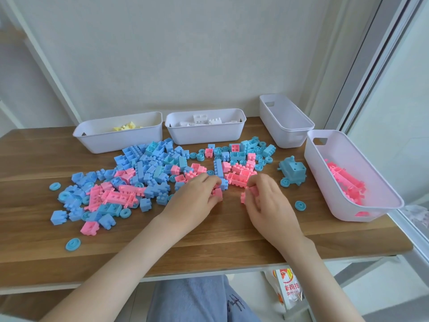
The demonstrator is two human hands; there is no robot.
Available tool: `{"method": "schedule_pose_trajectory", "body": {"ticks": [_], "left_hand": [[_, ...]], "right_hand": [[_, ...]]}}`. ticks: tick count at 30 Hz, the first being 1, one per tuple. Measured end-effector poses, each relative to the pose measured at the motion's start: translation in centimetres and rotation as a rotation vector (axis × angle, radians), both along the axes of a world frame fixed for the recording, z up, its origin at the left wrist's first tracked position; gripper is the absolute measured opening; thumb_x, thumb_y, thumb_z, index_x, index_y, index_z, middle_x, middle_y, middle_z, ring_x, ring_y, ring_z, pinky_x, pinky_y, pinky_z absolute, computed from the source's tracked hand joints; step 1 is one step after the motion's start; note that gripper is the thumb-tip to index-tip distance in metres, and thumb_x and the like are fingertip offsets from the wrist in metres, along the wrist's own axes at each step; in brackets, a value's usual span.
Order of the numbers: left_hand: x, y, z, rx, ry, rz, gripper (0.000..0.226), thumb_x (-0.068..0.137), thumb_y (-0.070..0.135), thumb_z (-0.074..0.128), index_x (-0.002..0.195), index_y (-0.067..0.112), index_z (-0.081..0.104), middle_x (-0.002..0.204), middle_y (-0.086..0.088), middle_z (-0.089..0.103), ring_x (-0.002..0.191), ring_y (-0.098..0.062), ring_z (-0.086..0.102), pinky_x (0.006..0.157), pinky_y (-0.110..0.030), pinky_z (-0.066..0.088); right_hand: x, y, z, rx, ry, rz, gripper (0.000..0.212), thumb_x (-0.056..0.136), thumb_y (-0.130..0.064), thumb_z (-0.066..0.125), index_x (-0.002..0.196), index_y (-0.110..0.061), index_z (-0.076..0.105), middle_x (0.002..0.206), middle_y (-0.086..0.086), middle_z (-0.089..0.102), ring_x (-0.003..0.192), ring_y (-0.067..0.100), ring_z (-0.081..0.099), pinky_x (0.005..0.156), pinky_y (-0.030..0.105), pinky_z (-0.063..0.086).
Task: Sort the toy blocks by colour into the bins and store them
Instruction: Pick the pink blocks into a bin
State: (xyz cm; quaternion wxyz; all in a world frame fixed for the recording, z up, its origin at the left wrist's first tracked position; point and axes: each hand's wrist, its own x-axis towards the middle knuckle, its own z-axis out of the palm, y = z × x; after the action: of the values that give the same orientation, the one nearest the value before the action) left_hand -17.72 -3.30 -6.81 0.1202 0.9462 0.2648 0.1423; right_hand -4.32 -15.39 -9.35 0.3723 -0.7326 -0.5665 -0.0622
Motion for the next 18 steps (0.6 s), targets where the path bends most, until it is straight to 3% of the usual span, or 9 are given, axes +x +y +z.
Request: {"method": "schedule_pose_trajectory", "body": {"ticks": [3, 8, 12, 16, 18], "left_hand": [[0.5, -0.1, -0.2, -0.005, 0.035, -0.011, 0.032, 0.095, 0.031, 0.052, 0.126, 0.02, 0.052, 0.124, 0.006, 0.05, 0.113, -0.007, 0.048, 0.084, -0.013, 0.032], [1.0, -0.5, -0.3, -0.047, 0.05, -0.025, 0.029, 0.095, 0.03, 0.054, 0.122, 0.02, 0.054, 0.12, 0.006, 0.053, 0.111, -0.007, 0.048, 0.083, -0.013, 0.033], [1.3, -0.8, -0.1, -0.053, 0.061, -0.044, 0.024, 0.094, 0.031, 0.054, 0.116, 0.021, 0.055, 0.115, 0.008, 0.056, 0.102, -0.004, 0.048, 0.078, -0.014, 0.034], [2.0, -1.0, 0.7, -0.087, 0.035, -0.042, 0.022, 0.095, 0.03, 0.054, 0.114, 0.019, 0.058, 0.109, 0.005, 0.06, 0.091, -0.003, 0.05, 0.065, -0.009, 0.034], [3.0, -1.3, 1.6, -0.074, 0.005, -0.062, 0.022, 0.095, 0.028, 0.053, 0.114, 0.018, 0.059, 0.11, 0.004, 0.062, 0.09, -0.004, 0.052, 0.067, -0.011, 0.035]], "right_hand": [[0.3, -0.1, 0.2, 0.049, 0.075, -0.12, 0.009, 0.093, -0.011, 0.047, 0.093, -0.019, 0.042, 0.081, -0.007, 0.048, 0.068, 0.01, 0.048, 0.052, 0.018, 0.038], [0.3, -0.1, -0.7, -0.138, 0.039, -0.144, 0.011, 0.097, -0.031, 0.039, 0.097, -0.02, 0.042, 0.086, -0.006, 0.052, 0.079, 0.011, 0.051, 0.062, 0.028, 0.046], [0.5, 0.3, -1.0, -0.214, -0.121, -0.101, 0.02, 0.095, -0.036, 0.044, 0.109, -0.022, 0.049, 0.1, -0.009, 0.053, 0.092, 0.009, 0.049, 0.07, 0.018, 0.041], [1.1, -0.3, 0.1, -0.132, -0.119, -0.113, 0.02, 0.093, -0.032, 0.051, 0.107, -0.018, 0.055, 0.1, -0.006, 0.056, 0.092, 0.012, 0.05, 0.071, 0.02, 0.04], [2.1, -1.4, 1.9, 0.001, -0.077, -0.181, 0.018, 0.092, -0.03, 0.054, 0.102, -0.016, 0.056, 0.093, -0.004, 0.058, 0.085, 0.014, 0.051, 0.067, 0.027, 0.044]]}}
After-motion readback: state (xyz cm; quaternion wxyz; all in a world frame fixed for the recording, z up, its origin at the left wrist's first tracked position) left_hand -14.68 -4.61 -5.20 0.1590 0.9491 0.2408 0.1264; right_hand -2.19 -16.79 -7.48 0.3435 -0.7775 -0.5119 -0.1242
